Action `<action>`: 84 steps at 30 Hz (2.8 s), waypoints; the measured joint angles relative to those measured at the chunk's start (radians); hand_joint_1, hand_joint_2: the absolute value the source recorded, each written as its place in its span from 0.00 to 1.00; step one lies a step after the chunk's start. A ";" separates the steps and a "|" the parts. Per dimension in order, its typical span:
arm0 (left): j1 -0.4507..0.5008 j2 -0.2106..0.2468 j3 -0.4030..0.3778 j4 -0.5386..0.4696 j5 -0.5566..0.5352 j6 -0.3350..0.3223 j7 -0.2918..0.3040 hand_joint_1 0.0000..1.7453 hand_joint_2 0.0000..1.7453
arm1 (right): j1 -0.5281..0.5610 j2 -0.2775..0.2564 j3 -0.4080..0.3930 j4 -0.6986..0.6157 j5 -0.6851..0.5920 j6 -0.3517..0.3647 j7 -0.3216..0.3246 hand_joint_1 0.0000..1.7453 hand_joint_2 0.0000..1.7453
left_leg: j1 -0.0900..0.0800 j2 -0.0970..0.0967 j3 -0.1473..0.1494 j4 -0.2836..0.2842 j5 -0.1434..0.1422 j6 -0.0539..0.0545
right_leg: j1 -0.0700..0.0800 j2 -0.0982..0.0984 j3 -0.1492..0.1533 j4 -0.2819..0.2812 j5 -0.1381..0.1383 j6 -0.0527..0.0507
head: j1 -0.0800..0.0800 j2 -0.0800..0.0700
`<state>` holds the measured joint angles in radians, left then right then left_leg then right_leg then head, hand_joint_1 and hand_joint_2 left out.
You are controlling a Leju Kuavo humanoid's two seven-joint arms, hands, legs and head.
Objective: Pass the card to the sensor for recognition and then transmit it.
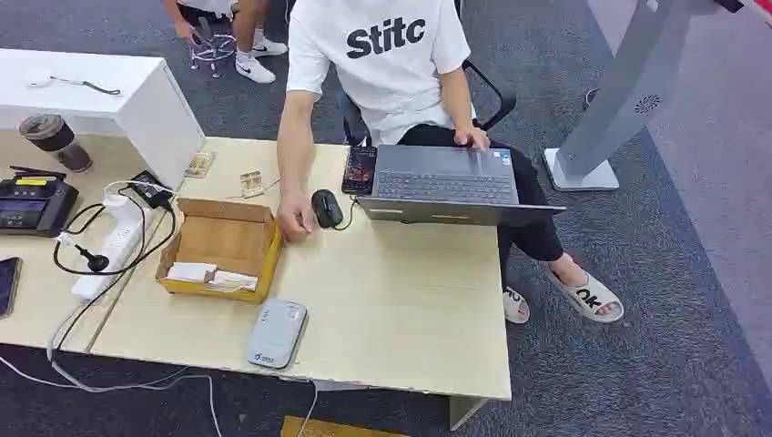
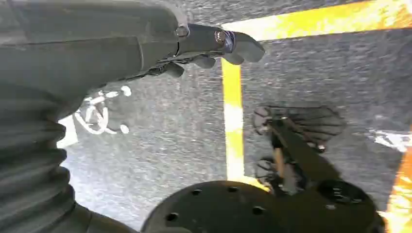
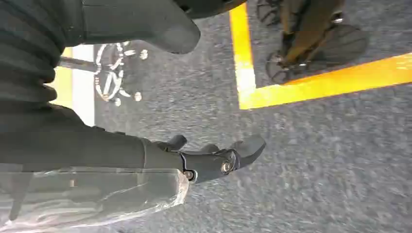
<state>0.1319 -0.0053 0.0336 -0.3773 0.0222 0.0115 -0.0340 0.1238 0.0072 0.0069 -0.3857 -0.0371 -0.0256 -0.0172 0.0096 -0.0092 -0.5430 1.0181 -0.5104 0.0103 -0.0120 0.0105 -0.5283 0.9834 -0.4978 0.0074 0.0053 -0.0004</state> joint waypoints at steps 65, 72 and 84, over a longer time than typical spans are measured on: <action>-0.064 -0.189 0.861 -0.621 -0.734 0.439 -0.658 0.00 1.00 | -0.171 0.003 0.523 0.224 -0.522 -0.421 -0.069 0.00 1.00 | 0.001 0.000 0.000 0.000 0.000 0.000 | 0.001 0.000 0.000 0.000 0.000 0.000 | 0.000 0.000; -0.064 -0.240 0.901 -0.722 -0.737 0.418 -0.657 0.00 1.00 | -0.171 0.009 0.532 0.224 -0.534 -0.421 -0.063 0.00 1.00 | 0.001 0.000 0.000 0.000 0.000 0.000 | 0.001 0.000 0.000 0.000 0.000 0.000 | 0.000 0.000; -0.046 -0.301 0.924 -0.856 -0.610 0.375 -0.667 0.00 1.00 | -0.171 0.013 0.535 0.224 -0.539 -0.423 -0.064 0.00 1.00 | 0.001 0.000 0.000 0.000 0.000 0.000 | 0.001 0.000 0.000 0.000 0.000 0.000 | 0.000 0.000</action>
<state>0.0863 -0.3060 0.9571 -1.2337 -0.5877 0.3865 -0.7011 -0.0473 0.0198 0.5421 -0.1617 -0.5756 -0.4482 -0.0812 0.0103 -0.0092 -0.5433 1.0182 -0.5100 0.0106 -0.0112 0.0105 -0.5286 0.9836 -0.4975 0.0071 0.0058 -0.0004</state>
